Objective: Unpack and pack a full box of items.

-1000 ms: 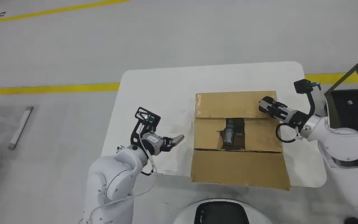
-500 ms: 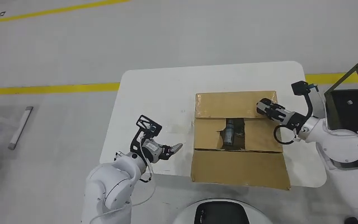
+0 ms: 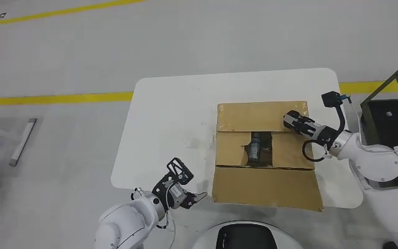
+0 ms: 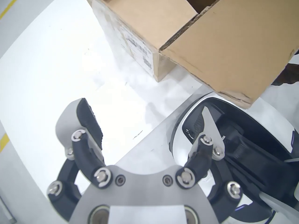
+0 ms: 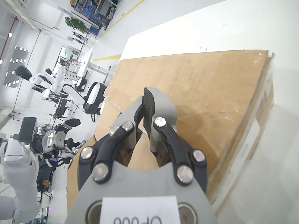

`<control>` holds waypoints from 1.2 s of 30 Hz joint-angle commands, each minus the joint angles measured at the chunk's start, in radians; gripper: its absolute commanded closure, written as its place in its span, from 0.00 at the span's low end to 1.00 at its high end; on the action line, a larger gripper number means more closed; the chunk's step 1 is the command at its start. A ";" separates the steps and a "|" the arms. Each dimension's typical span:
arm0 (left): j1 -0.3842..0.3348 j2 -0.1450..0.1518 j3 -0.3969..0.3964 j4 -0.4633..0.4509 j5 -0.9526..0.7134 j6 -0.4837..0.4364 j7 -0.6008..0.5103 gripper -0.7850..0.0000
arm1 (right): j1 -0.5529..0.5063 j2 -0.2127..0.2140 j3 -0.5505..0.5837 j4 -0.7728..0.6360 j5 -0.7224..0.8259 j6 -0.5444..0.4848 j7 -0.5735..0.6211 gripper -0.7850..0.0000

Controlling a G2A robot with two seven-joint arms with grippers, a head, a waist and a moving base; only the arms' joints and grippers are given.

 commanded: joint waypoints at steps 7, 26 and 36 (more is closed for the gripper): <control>-0.020 0.011 0.078 0.008 0.005 0.003 0.019 0.00 | -0.007 0.003 0.008 -0.006 0.003 0.005 -0.006 0.95; -0.333 0.014 0.215 0.193 0.087 0.158 0.139 0.00 | 0.021 0.014 0.091 -0.058 -0.044 0.034 -0.073 0.93; -0.440 0.004 0.309 0.341 0.205 0.280 0.211 0.00 | -0.010 0.018 0.152 -0.109 -0.064 0.061 -0.134 0.94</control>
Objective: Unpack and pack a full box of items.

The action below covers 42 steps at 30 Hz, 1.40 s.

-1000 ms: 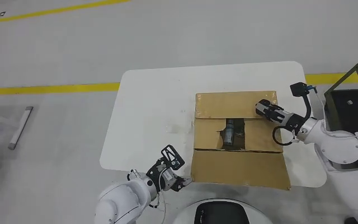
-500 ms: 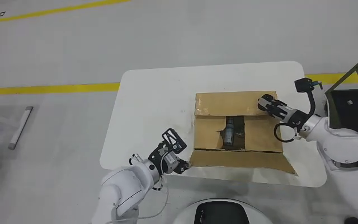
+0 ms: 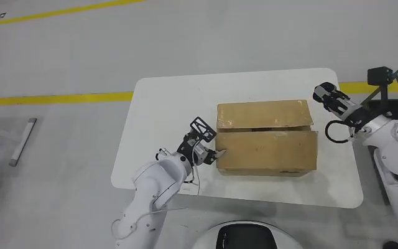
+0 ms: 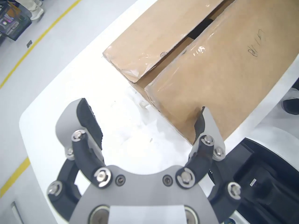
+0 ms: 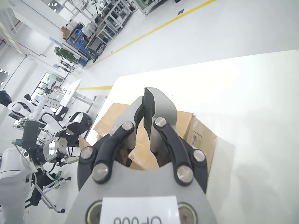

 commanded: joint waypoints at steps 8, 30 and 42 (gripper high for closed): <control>-0.019 0.001 0.029 0.037 0.045 0.020 0.019 0.00 | -0.060 0.000 -0.111 -0.074 -0.279 -0.014 -0.042 0.99; -0.032 0.009 0.003 -0.013 0.072 0.075 0.006 0.00 | -0.075 -0.020 -0.294 -0.018 -0.601 -0.010 -0.177 1.00; 0.050 0.027 -0.113 -0.130 0.072 0.104 -0.080 0.00 | -0.077 -0.028 -0.306 -0.008 -0.635 -0.009 -0.210 1.00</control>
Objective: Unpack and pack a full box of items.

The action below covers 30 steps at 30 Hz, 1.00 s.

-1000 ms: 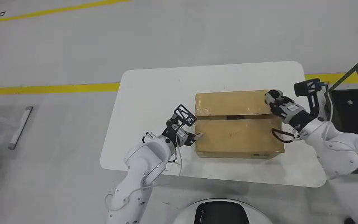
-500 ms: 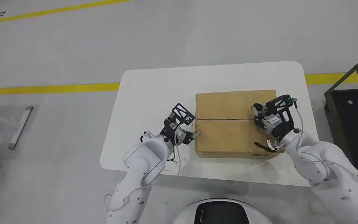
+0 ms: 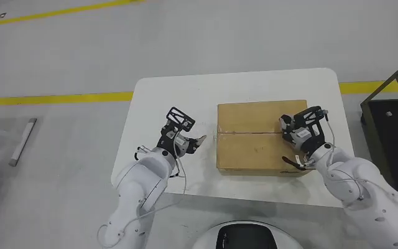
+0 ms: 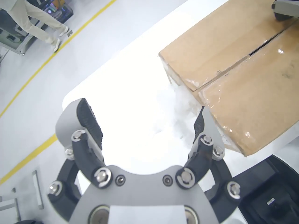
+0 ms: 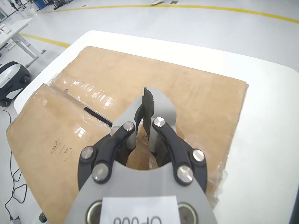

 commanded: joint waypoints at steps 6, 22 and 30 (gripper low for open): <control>0.060 0.007 -0.001 -0.019 0.030 -0.019 0.026 0.00 | 0.002 -0.005 -0.004 0.000 0.000 -0.006 -0.014 1.00; 0.114 0.012 0.027 0.070 0.138 0.014 0.143 0.00 | -0.019 -0.010 0.028 -0.005 0.015 -0.006 -0.014 1.00; 0.118 0.002 0.092 0.168 0.158 0.093 0.226 0.00 | -0.029 -0.013 0.041 -0.012 0.020 -0.012 -0.011 1.00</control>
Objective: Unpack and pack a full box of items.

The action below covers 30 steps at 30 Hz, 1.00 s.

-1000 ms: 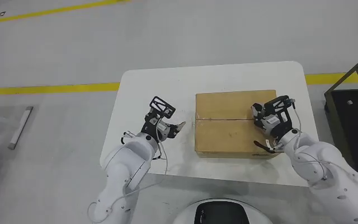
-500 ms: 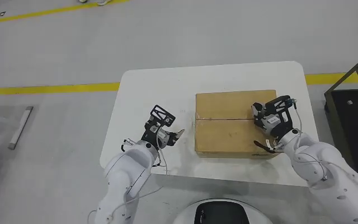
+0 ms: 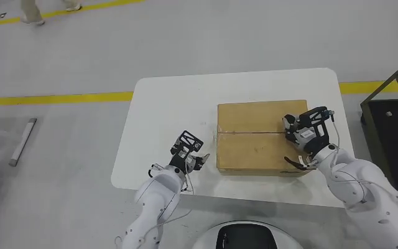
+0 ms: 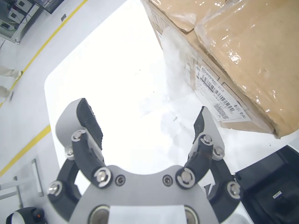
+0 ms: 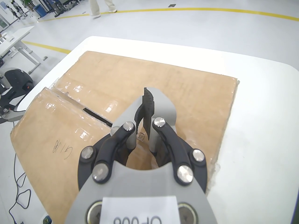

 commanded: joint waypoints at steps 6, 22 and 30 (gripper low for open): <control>-0.023 -0.011 0.044 0.061 -0.039 0.035 0.005 0.00 | -0.002 -0.002 0.005 -0.004 0.003 -0.010 0.008 0.99; -0.014 -0.015 0.052 0.074 -0.063 0.077 0.057 0.00 | -0.007 -0.007 0.015 0.004 0.008 -0.026 0.015 1.00; -0.050 -0.032 0.106 0.153 -0.056 0.170 0.141 0.00 | -0.009 -0.009 0.018 0.010 0.007 -0.032 0.022 1.00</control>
